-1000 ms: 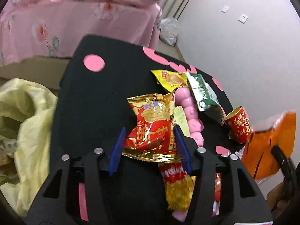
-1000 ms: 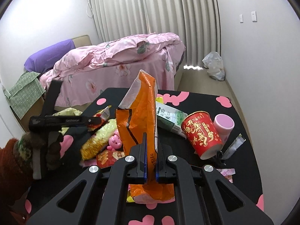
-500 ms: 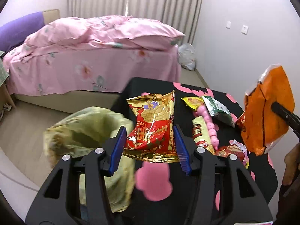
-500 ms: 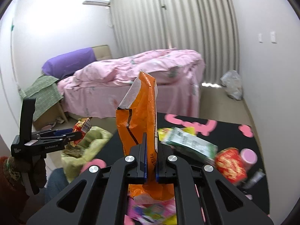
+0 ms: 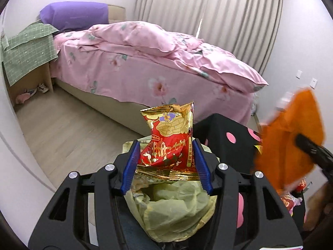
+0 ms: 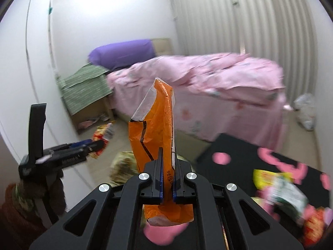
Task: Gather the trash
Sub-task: 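Carry both packets to the yellow trash bag and open both tools, then move both tools back over the table toward the remaining wrappers, then grasp the pink Kleenex pack with the right tool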
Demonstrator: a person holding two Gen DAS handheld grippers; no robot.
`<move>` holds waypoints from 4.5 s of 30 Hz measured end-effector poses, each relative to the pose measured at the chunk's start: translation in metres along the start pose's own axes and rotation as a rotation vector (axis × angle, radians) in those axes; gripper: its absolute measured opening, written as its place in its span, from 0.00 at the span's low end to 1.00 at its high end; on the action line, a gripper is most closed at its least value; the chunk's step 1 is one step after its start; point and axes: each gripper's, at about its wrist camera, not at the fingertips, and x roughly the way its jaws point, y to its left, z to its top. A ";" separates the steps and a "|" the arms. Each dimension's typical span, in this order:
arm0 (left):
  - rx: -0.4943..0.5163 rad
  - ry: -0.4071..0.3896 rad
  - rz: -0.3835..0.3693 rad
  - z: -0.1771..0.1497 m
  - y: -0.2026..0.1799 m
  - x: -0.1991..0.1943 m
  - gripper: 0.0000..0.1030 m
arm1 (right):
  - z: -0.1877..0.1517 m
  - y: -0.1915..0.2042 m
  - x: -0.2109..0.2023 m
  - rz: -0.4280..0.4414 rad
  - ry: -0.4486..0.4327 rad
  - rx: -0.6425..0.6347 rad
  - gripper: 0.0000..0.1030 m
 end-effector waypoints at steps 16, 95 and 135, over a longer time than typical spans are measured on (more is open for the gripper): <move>-0.001 0.241 -0.002 -0.059 0.008 0.114 0.48 | -0.045 -0.035 0.177 0.062 0.476 0.012 0.06; 0.537 0.391 -0.556 -0.126 -0.281 0.060 0.75 | -0.216 -0.160 -0.165 -0.492 0.174 0.221 0.57; 0.341 0.411 -0.548 -0.121 -0.214 0.039 0.55 | -0.212 -0.170 -0.154 -0.274 0.109 0.486 0.54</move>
